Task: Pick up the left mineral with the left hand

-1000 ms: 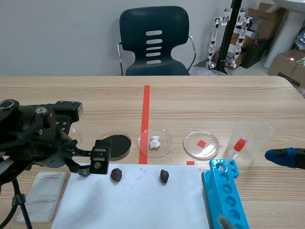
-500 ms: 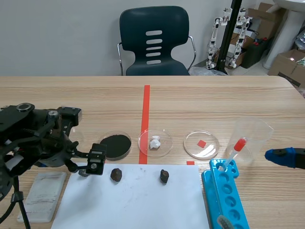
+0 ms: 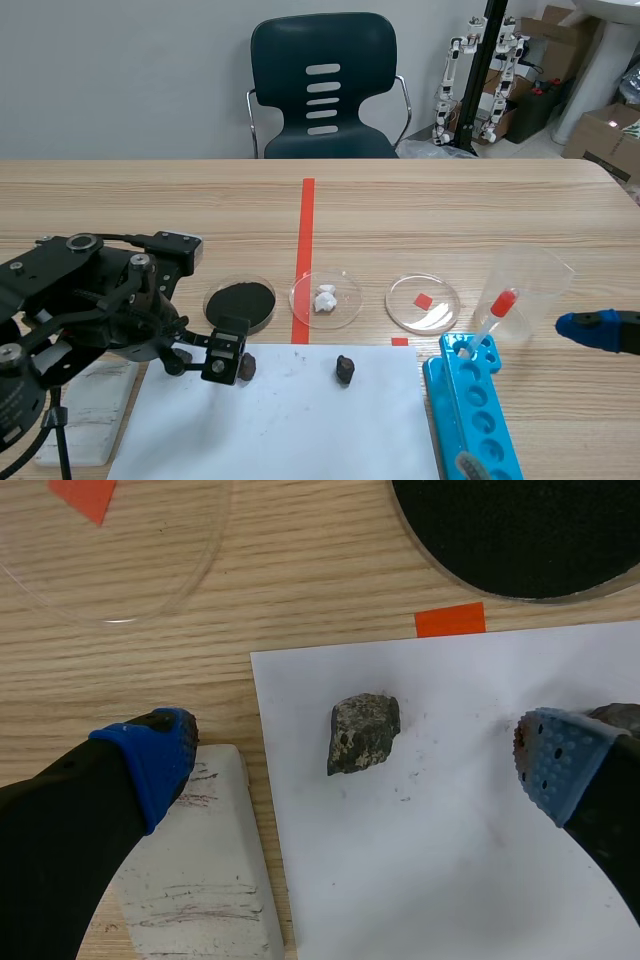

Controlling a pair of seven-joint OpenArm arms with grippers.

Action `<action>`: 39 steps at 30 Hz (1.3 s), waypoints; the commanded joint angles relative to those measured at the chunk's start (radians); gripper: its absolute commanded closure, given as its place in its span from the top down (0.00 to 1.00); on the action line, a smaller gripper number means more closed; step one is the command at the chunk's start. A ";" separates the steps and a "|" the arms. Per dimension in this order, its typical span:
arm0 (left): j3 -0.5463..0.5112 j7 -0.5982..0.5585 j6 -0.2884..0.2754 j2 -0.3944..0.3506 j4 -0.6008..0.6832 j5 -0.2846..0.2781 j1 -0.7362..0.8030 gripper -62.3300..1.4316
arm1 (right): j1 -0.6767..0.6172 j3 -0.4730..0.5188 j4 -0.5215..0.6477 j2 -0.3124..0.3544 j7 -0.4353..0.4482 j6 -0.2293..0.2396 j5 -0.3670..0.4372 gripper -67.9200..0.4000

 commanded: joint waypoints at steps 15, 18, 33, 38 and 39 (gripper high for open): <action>-0.006 0.005 -0.002 -0.003 0.010 0.012 -0.006 1.00 | 0.003 0.009 0.010 0.005 0.012 0.000 0.008 0.96; -0.006 0.004 0.014 -0.003 0.010 0.013 -0.008 1.00 | 0.003 0.009 0.010 0.005 0.012 0.000 0.008 0.96; -0.006 0.159 0.011 -0.003 0.010 0.015 -0.078 1.00 | 0.003 0.009 0.010 0.005 0.012 0.000 0.008 0.96; -0.006 0.229 -0.018 -0.003 0.010 0.015 -0.106 1.00 | 0.003 0.009 0.010 0.005 0.012 0.000 0.008 0.96; -0.006 0.235 -0.019 -0.003 0.010 0.015 -0.108 1.00 | 0.003 0.009 0.010 0.005 0.012 0.000 0.008 0.96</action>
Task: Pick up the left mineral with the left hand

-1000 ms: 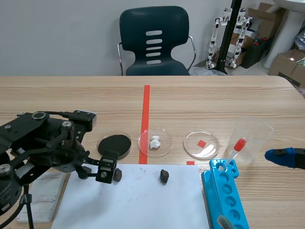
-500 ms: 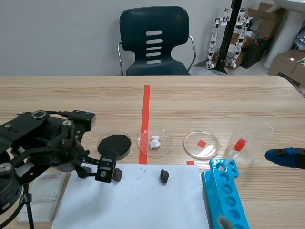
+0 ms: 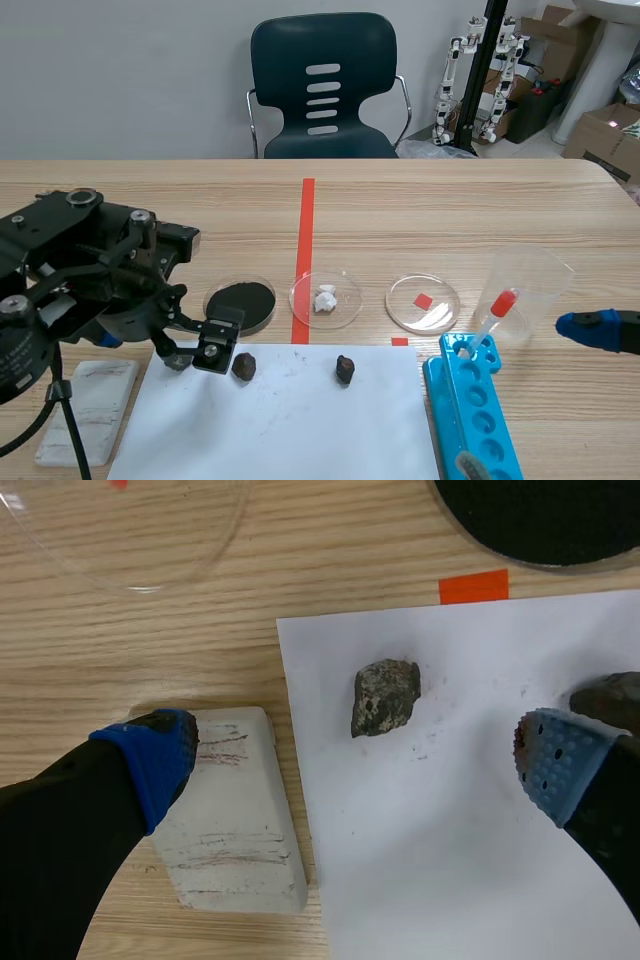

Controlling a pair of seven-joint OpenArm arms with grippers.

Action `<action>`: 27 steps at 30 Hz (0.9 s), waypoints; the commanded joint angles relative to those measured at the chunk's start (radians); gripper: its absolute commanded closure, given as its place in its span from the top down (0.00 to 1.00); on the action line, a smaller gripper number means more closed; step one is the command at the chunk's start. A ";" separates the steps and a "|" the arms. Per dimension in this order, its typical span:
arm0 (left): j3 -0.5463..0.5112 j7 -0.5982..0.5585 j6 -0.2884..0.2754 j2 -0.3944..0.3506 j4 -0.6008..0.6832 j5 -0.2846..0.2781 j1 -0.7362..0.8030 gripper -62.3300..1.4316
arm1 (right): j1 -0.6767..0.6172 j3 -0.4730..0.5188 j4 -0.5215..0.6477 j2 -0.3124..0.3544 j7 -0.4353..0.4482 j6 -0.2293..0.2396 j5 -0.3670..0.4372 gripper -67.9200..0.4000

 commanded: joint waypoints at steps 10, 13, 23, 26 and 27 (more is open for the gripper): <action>-0.006 0.006 -0.056 0.011 -0.035 -0.008 -0.029 1.00 | 0.003 0.009 0.010 0.005 0.012 0.000 0.008 0.96; -0.006 0.005 -0.055 0.012 -0.068 -0.025 -0.031 1.00 | 0.003 0.009 0.010 0.005 0.012 0.000 0.008 0.96; -0.006 -0.038 -0.071 0.030 -0.081 -0.034 -0.031 1.00 | 0.003 0.009 0.010 0.005 0.012 0.000 0.008 0.96; -0.005 -0.044 -0.074 0.039 -0.082 -0.034 -0.031 1.00 | 0.003 0.009 0.010 0.005 0.012 0.000 0.008 0.96; -0.006 -0.045 -0.074 0.041 -0.084 -0.034 -0.031 1.00 | 0.003 0.009 0.010 0.005 0.012 0.000 0.008 0.96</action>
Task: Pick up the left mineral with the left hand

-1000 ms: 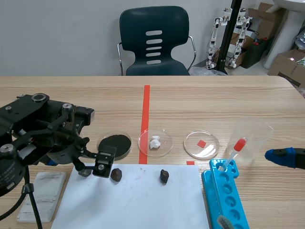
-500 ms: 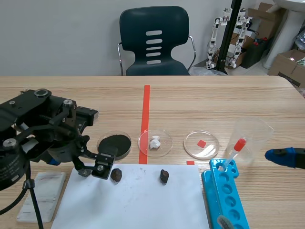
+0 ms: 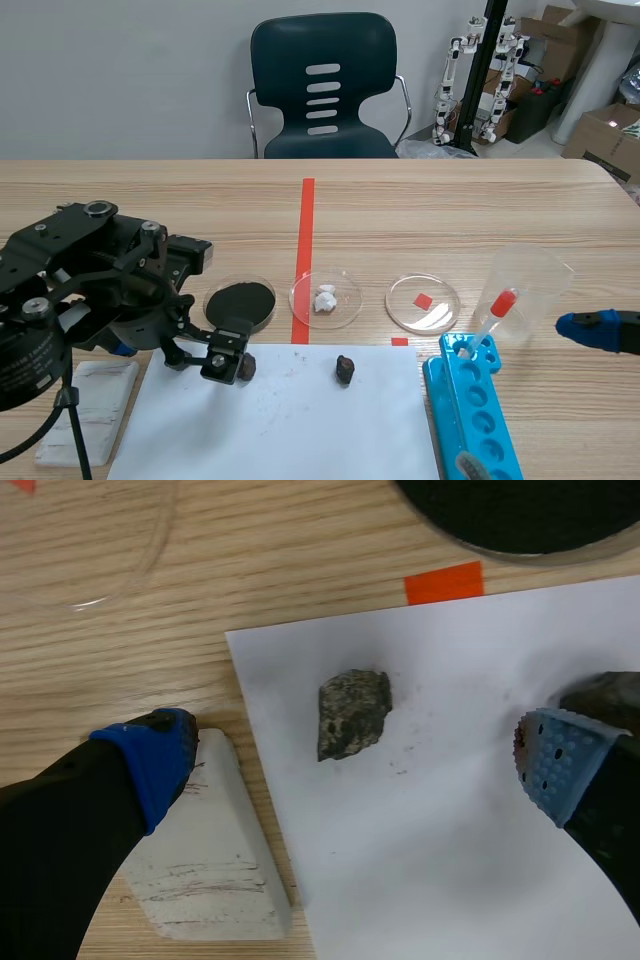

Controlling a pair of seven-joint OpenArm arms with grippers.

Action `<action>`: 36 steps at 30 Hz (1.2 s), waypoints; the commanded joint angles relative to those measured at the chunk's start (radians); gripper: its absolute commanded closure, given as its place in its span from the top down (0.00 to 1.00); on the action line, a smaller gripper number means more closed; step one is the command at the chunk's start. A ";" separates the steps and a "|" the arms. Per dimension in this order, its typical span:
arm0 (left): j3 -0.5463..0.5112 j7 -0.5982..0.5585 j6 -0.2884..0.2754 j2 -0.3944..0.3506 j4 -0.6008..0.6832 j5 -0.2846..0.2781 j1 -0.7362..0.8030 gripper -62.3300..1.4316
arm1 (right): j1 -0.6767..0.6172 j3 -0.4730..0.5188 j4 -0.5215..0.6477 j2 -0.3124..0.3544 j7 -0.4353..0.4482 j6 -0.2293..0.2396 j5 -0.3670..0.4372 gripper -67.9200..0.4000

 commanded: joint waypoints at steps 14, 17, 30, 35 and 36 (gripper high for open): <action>-0.005 -0.047 0.002 0.009 -0.027 -0.007 -0.017 1.00 | 0.003 0.009 0.010 0.005 0.012 0.000 0.008 0.96; -0.005 -0.052 0.002 0.009 -0.027 -0.007 -0.017 1.00 | 0.003 0.009 0.010 0.005 0.012 0.000 0.008 0.96; -0.005 -0.055 0.005 0.009 -0.027 -0.007 -0.016 1.00 | 0.003 0.009 0.010 0.005 0.012 0.000 0.008 0.96; -0.005 -0.052 0.006 0.009 -0.027 -0.007 -0.016 1.00 | 0.003 0.009 0.010 0.005 0.012 0.000 0.008 0.96; -0.005 -0.050 0.006 0.009 -0.027 -0.007 -0.016 1.00 | 0.003 0.009 0.010 0.005 0.012 0.000 0.008 0.96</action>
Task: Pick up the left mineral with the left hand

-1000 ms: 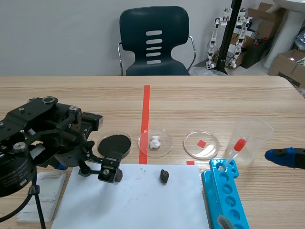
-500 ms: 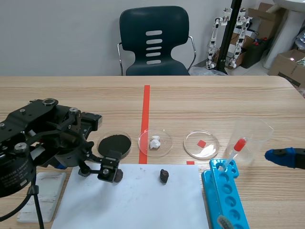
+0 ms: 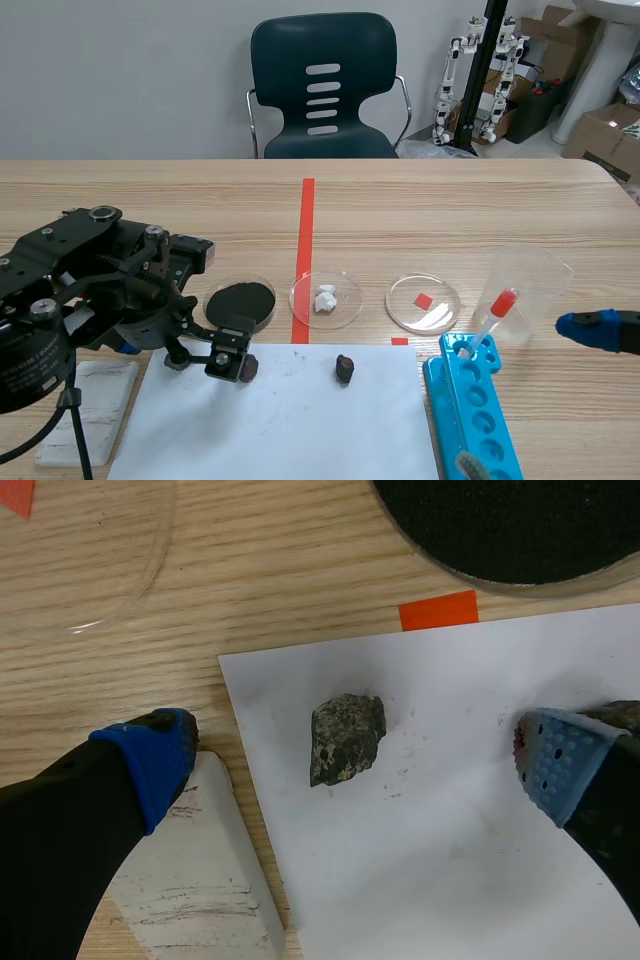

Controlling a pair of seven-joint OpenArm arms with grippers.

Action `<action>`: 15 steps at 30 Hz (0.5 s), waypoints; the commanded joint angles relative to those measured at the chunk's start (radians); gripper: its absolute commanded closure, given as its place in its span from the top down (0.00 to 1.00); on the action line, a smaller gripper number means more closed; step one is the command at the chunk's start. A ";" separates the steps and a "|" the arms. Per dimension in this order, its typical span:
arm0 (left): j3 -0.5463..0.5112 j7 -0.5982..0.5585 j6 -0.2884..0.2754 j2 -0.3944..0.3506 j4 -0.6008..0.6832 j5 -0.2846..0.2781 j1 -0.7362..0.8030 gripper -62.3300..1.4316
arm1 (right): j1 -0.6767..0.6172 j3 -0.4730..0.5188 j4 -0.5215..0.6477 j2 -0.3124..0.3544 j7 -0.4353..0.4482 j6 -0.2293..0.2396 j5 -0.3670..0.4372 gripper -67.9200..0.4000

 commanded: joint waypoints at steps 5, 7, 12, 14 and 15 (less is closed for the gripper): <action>-0.005 0.004 0.009 0.005 0.005 0.000 -0.011 1.00 | 0.003 0.009 0.010 0.005 0.012 0.000 0.008 0.96; -0.005 0.008 0.009 0.005 0.005 0.000 -0.011 1.00 | 0.003 0.009 0.010 0.005 0.012 0.000 0.008 0.96; -0.005 0.017 0.009 0.005 0.005 0.000 -0.011 1.00 | 0.003 0.009 0.010 0.005 0.012 0.000 0.008 0.96; -0.005 0.022 0.009 0.005 0.005 0.001 -0.011 1.00 | 0.003 0.009 0.010 0.005 0.012 0.000 0.008 0.96; -0.005 0.022 0.009 0.005 0.005 0.001 -0.011 1.00 | 0.003 0.009 0.010 0.005 0.012 0.000 0.008 0.96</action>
